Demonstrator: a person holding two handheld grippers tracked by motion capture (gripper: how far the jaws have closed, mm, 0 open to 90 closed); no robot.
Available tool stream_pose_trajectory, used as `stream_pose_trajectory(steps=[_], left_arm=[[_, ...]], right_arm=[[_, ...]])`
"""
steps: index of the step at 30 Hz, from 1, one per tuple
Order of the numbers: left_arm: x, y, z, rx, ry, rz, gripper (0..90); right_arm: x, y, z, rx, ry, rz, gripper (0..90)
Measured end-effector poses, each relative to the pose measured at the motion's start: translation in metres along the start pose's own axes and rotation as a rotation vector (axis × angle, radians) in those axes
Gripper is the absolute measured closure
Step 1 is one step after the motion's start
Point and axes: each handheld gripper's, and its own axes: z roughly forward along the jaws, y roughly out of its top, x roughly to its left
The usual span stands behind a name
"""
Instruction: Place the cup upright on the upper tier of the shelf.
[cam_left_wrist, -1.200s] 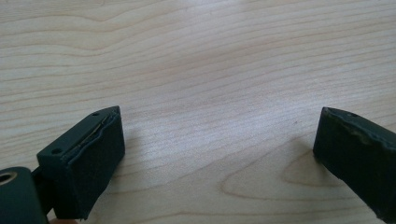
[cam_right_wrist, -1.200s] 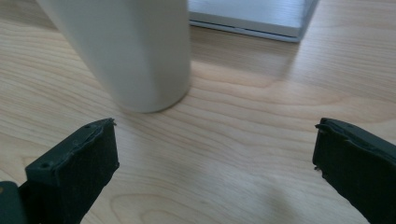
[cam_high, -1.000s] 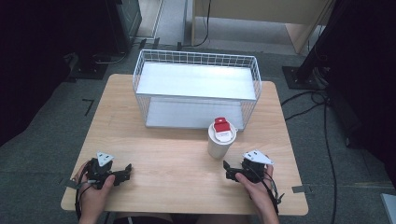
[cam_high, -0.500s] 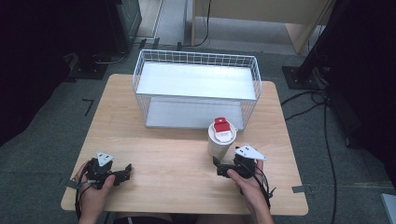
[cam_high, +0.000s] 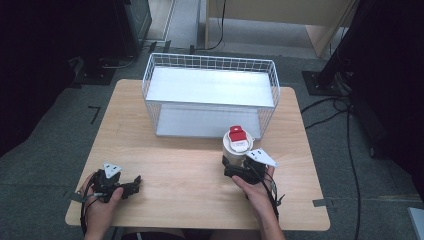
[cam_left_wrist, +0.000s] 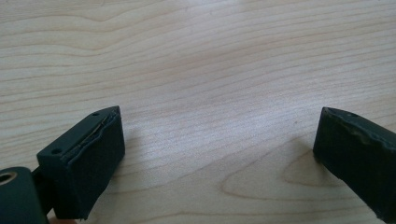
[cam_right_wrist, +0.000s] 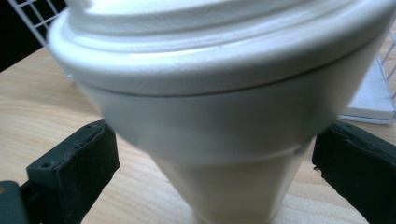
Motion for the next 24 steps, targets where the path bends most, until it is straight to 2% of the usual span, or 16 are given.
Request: stream_pose_trajectory(steps=[8, 16, 22, 24], left_arm=[[0.0, 0.0, 0.0, 0.0, 0.0, 0.0, 2.6], [0.0, 0.0, 0.0, 0.0, 0.0, 0.0, 2.5], [0.0, 0.0, 0.0, 0.0, 0.0, 0.0, 2.5], [0.0, 0.0, 0.0, 0.0, 0.0, 0.0, 2.6]], right_arm=[[0.007, -0.005, 0.013, -0.051, -0.087, -0.007, 6.5], [0.01, -0.008, 0.021, -0.107, -0.124, -0.004, 9.3], [0.014, -0.017, 0.026, -0.184, -0.164, -0.021, 9.8], [0.014, -0.018, 0.027, -0.191, -0.167, -0.025, 9.8]])
